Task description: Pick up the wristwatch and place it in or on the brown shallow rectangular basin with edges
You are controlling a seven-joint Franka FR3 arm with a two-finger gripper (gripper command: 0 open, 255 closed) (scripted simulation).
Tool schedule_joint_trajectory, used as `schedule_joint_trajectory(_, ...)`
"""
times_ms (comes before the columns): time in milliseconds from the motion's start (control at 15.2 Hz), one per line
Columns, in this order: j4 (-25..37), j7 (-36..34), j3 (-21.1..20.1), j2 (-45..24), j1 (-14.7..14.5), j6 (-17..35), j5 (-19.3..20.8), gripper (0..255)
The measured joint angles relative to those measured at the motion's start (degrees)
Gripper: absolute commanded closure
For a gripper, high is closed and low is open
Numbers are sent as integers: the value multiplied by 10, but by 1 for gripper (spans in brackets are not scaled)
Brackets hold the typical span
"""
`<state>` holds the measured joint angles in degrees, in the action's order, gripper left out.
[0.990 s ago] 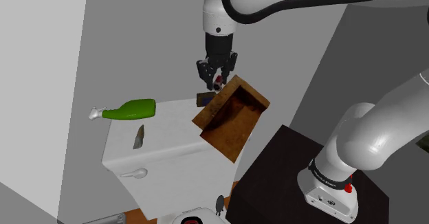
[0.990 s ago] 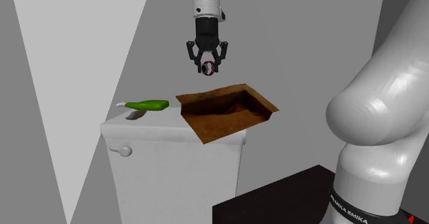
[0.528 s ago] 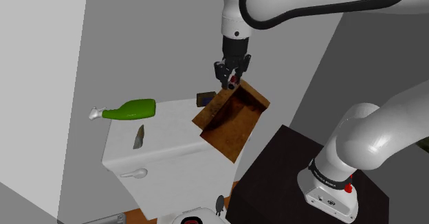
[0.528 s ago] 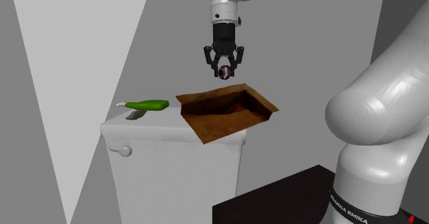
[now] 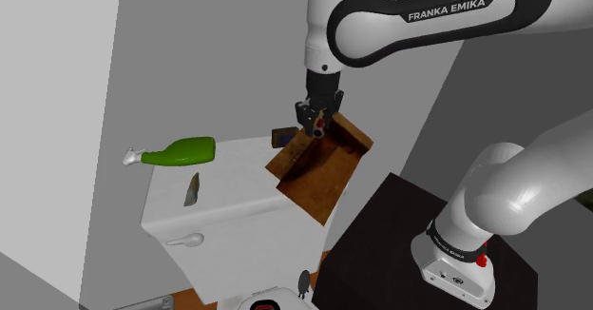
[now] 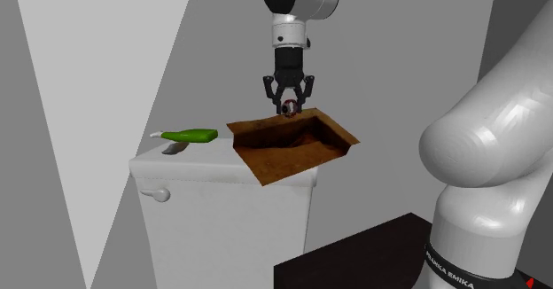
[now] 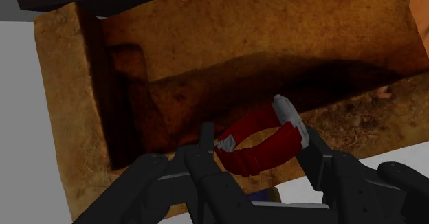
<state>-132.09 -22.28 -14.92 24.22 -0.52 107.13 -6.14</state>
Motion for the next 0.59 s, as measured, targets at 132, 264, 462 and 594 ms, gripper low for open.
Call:
schedule_joint_trajectory(132, -8, 0, -1, -2, 0, 10, 0, 255)
schedule_joint_trajectory(264, -11, 0, -1, -2, 0, 13, -1, 255)
schedule_joint_trajectory(462, -12, -1, -2, -2, -1, 14, -1, 255)
schedule_joint_trajectory(594, -13, -1, -2, -2, -1, 15, -1, 0)
